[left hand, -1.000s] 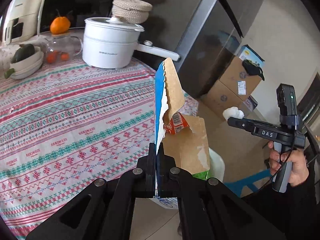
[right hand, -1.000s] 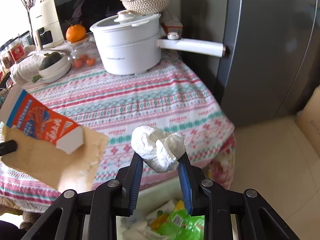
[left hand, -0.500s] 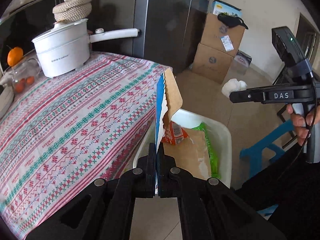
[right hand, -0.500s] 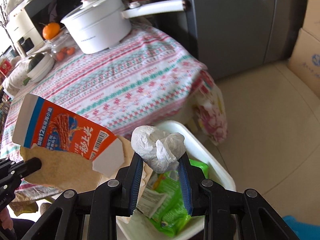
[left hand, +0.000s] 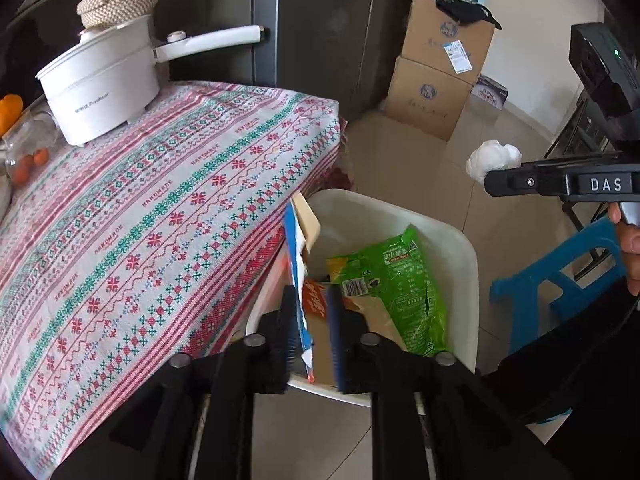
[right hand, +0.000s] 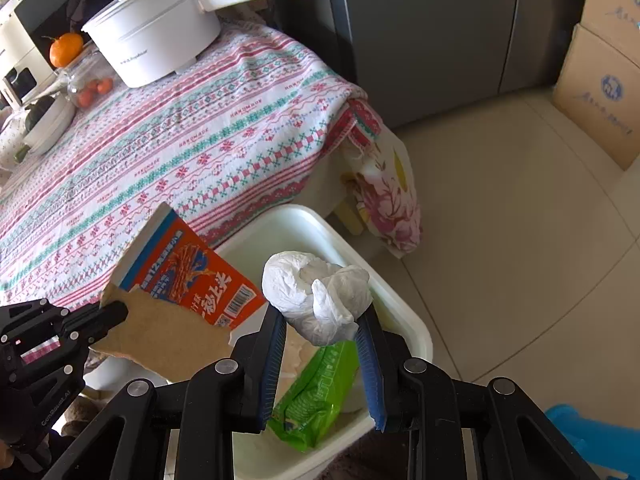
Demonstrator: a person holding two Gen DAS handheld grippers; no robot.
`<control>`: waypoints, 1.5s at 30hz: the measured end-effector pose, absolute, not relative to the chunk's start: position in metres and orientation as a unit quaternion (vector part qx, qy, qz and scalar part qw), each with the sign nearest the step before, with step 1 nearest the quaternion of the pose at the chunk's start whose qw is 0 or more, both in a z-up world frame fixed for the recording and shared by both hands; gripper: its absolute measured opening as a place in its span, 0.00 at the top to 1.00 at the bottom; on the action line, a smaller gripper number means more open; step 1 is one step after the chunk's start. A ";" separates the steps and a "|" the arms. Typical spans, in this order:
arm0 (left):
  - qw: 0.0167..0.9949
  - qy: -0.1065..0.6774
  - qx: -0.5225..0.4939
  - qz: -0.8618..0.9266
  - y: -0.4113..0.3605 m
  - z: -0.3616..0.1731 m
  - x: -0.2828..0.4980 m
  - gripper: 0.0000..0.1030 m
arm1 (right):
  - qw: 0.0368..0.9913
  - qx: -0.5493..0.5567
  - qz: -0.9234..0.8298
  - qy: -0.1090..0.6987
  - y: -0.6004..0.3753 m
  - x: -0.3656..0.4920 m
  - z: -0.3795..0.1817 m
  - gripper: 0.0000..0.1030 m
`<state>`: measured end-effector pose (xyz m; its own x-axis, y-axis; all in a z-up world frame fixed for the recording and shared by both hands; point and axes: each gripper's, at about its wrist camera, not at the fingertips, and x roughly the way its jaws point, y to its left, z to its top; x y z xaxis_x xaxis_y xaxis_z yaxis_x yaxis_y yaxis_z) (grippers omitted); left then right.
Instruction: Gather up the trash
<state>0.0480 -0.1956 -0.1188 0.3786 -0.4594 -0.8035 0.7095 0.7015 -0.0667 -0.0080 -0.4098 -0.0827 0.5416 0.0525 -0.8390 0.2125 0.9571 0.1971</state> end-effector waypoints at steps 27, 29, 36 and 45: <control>0.871 0.414 0.143 -0.223 -0.140 -0.090 0.029 0.04 | 0.819 0.092 0.004 0.567 -0.364 0.009 -0.122 0.40; 0.881 0.407 0.142 -0.194 -0.136 -0.086 0.024 0.04 | 0.824 0.098 -0.001 0.559 -0.364 0.007 -0.118 0.34; 0.893 0.407 0.124 -0.144 -0.122 -0.068 -0.007 0.04 | 0.849 0.103 -0.031 0.518 -0.362 -0.007 -0.097 0.30; 0.900 0.402 0.086 -0.147 -0.106 -0.056 -0.048 0.04 | 0.892 0.086 -0.082 0.437 -0.340 -0.068 -0.067 0.22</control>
<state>-0.0477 -0.1059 -0.0561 0.6332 -0.1950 -0.7490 0.3339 0.9419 0.0371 -0.0676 -0.3395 -0.0674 0.6048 -0.0708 -0.7932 0.2204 0.9720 0.0813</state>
